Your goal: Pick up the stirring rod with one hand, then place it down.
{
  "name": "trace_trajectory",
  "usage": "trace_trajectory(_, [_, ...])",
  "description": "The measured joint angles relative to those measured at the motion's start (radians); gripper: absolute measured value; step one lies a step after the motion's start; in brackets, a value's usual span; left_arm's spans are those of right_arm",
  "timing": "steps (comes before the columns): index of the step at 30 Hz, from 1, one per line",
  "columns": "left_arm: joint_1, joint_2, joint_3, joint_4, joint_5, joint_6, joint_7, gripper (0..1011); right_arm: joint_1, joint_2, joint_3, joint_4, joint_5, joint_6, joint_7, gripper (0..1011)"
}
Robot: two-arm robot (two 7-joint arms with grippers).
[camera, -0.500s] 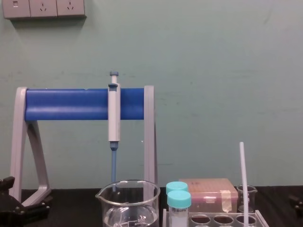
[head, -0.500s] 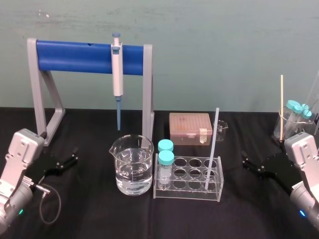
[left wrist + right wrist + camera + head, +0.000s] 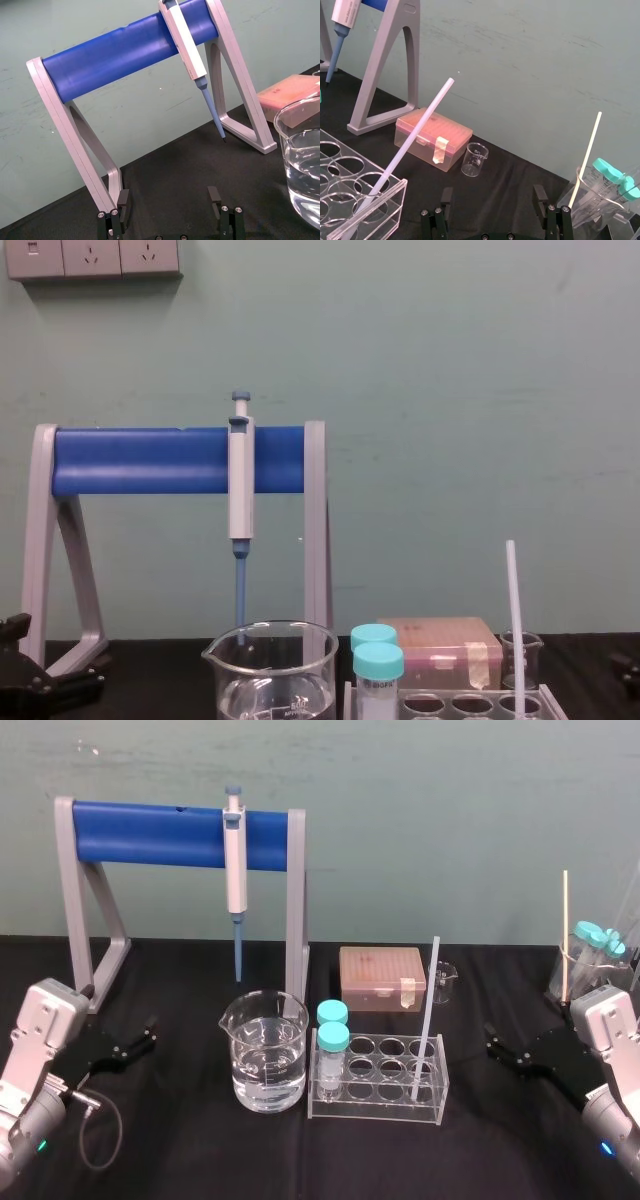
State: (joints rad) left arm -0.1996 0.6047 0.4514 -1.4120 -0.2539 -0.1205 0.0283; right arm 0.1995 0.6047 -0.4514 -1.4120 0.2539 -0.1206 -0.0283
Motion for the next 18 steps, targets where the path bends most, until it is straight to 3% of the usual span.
trace_trajectory(18, [0.0, 0.0, 0.0, 0.0, 0.0, 0.0, 0.0, 1000, 0.0, 0.0, 0.0, 0.0, 0.0, 0.0, 0.0, 1004])
